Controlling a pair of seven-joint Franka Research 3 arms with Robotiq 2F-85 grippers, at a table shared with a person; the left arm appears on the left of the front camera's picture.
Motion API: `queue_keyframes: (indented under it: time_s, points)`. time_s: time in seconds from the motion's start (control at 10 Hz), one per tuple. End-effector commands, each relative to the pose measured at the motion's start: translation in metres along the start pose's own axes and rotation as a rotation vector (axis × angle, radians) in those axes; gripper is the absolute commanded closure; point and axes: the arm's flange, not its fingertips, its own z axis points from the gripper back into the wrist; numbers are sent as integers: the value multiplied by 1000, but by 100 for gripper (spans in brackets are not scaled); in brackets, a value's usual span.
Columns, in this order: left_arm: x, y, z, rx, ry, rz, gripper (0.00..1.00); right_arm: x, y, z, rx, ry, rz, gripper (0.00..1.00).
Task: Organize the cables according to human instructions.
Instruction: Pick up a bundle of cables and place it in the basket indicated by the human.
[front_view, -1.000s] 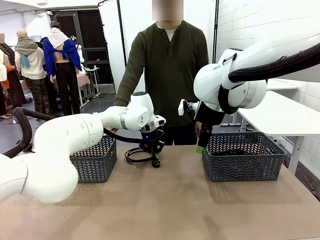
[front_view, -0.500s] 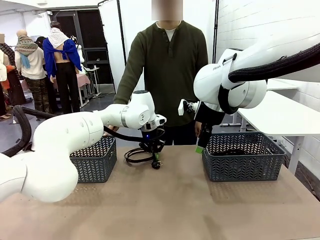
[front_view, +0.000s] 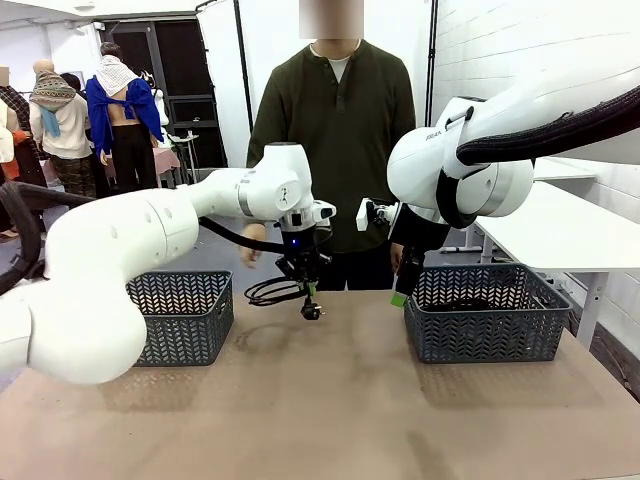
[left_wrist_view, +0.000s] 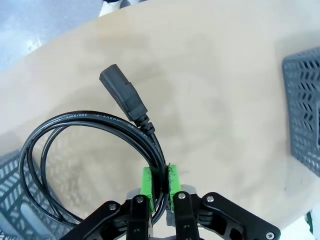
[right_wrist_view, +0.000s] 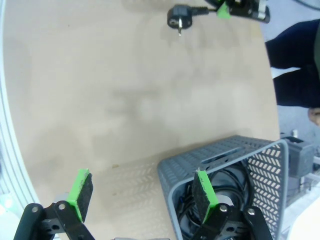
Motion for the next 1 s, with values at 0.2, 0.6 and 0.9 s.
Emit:
queue_keyframes:
  time_s: [0.2,0.6,0.9]
  points:
    - [-10,-13,62,39,92,-121,100,-1,0,-1,-4,0,-6,0]
    - [-37,-8,121,77,79,-158,100,-1,0,-1,-4,0,-6,0]
    - [-64,19,134,100,16,-89,100,-1,0,-1,-4,0,-6,0]
